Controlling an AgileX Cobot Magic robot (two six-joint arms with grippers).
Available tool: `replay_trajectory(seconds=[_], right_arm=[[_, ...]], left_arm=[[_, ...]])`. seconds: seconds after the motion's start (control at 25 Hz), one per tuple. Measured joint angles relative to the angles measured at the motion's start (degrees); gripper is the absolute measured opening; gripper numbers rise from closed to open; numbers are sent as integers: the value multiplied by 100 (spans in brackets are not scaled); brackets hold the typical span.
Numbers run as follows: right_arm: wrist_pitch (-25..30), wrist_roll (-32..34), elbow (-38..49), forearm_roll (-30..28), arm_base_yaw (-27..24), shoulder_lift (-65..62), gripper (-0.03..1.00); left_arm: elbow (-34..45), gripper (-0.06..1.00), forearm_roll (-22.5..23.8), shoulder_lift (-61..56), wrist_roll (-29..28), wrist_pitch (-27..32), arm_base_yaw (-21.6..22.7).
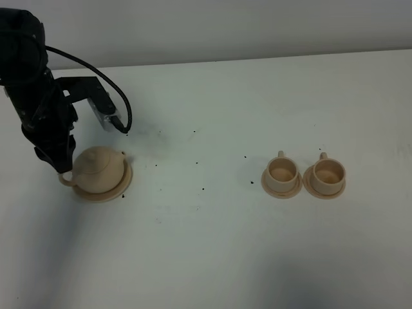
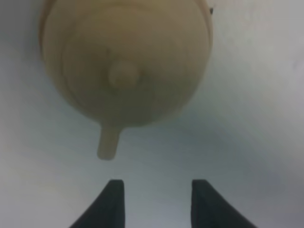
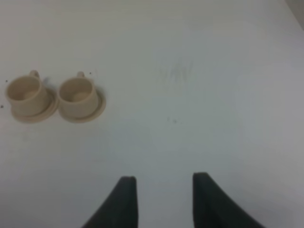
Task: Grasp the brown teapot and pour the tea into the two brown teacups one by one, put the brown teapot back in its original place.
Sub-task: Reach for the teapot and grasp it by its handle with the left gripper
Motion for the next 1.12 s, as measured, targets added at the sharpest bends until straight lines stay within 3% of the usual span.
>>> replay_trajectory(seconds=[0.16, 1.12], right_arm=[[0, 0, 0, 0, 0, 0, 31], [0, 0, 0, 0, 0, 0, 31]], left_arm=[[160, 38, 273, 0, 0, 0, 44], [161, 38, 422, 400, -278, -608, 102]])
